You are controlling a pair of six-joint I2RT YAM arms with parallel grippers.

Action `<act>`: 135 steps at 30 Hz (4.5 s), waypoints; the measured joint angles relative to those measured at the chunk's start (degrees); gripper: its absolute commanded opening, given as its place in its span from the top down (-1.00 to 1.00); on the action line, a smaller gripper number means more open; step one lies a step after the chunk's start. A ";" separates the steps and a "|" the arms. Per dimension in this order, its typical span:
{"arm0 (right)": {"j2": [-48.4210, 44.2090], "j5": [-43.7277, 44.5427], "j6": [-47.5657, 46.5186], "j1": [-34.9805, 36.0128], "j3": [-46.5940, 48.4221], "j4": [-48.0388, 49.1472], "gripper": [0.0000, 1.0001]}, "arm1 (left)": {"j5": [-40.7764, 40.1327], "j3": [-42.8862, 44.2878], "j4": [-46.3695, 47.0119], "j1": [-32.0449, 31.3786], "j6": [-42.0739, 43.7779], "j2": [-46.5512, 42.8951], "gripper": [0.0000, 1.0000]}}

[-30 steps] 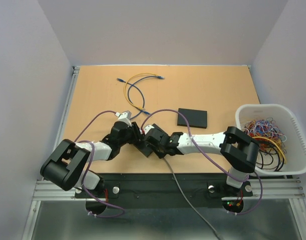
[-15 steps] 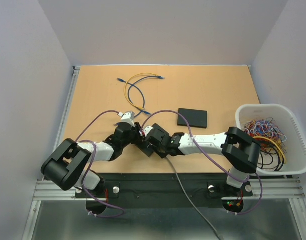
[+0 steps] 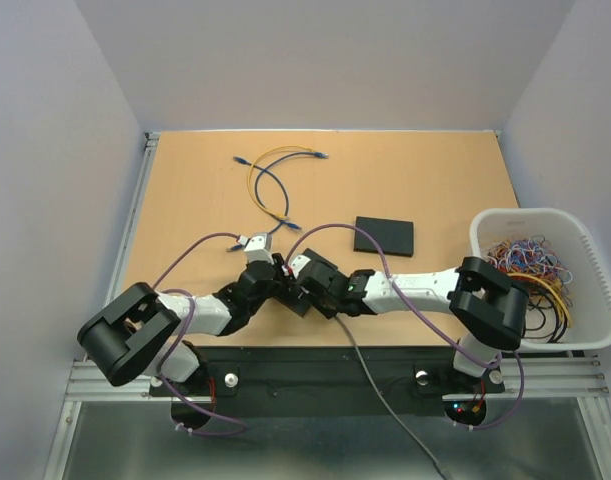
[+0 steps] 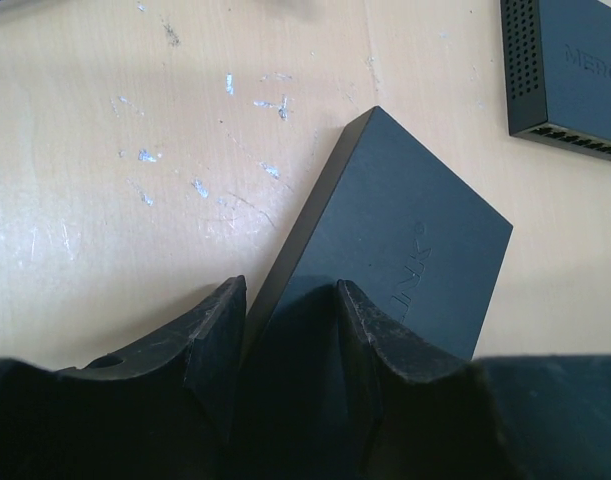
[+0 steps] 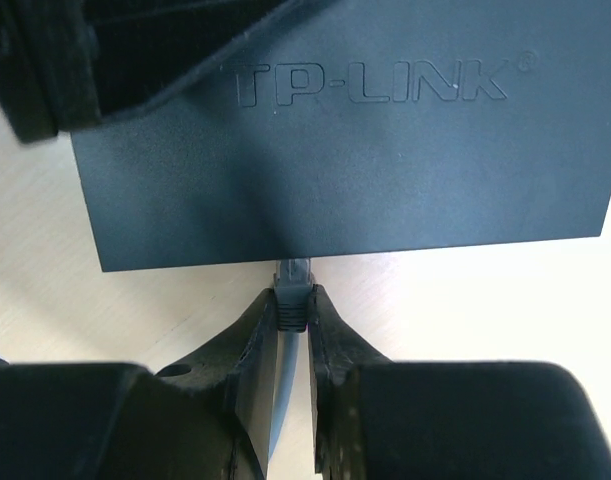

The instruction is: Insert the plug into the switch port

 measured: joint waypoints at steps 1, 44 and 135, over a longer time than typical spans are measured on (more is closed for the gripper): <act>-0.83 -0.22 -0.07 0.00 -1.40 1.73 0.99 | -0.68 -0.20 0.28 -0.44 -0.17 0.00 0.03; 0.22 -4.50 3.54 0.00 -5.53 34.86 -0.10 | 1.90 14.38 -41.97 8.13 3.26 -12.50 -0.65; 39.04 -24.76 -15.87 -15.54 50.42 16.48 0.99 | -14.14 33.68 -68.15 13.35 9.88 -47.01 -0.90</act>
